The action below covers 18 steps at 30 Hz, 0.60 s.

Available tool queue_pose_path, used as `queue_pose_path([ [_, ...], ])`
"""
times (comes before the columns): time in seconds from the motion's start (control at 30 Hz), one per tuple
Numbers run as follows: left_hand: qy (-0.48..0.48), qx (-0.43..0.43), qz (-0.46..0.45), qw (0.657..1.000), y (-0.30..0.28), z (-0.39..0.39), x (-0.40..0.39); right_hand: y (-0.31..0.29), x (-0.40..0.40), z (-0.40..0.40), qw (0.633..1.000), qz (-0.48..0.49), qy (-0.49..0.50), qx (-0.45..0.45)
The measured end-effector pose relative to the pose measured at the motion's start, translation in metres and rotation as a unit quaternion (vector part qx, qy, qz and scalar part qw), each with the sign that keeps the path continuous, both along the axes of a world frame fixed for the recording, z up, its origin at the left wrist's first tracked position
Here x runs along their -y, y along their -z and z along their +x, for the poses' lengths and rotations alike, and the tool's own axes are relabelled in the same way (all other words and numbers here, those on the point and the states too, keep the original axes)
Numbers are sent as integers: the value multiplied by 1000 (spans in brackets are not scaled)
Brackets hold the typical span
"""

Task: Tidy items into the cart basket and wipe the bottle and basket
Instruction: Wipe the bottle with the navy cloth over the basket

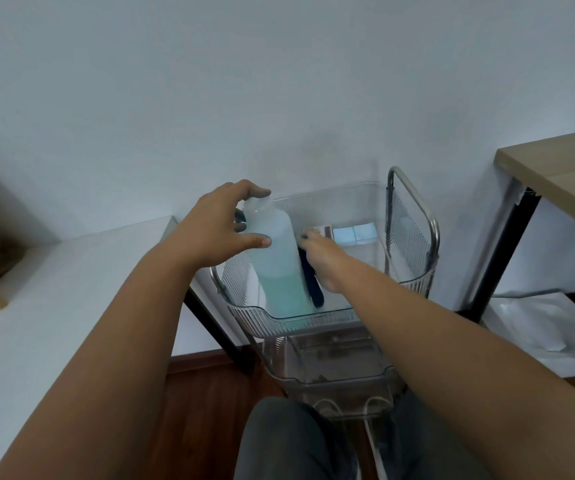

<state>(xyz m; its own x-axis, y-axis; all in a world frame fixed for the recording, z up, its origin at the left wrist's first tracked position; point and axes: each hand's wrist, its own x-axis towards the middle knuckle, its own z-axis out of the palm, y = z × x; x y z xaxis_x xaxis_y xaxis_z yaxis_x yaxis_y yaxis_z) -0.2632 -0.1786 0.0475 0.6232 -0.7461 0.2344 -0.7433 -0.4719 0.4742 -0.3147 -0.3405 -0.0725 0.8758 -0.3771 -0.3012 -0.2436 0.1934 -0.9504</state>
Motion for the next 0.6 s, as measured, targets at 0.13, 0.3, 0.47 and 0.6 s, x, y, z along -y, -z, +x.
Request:
queue_pose_path([
  [0.13,42,-28,29,998,1,6,-8,20,2,-19,997,-5,-15,-74],
  [0.3,72,-108,-8,992,8,4,-14,-34,3,-20,988,-111,40,96],
  [0.47,44,-62,-76,994,18,-4,-6,-65,-8,-5,982,-82,45,161],
  [0.6,87,-92,-80,989,18,-3,-9,-34,-9,4,997,9,28,65],
])
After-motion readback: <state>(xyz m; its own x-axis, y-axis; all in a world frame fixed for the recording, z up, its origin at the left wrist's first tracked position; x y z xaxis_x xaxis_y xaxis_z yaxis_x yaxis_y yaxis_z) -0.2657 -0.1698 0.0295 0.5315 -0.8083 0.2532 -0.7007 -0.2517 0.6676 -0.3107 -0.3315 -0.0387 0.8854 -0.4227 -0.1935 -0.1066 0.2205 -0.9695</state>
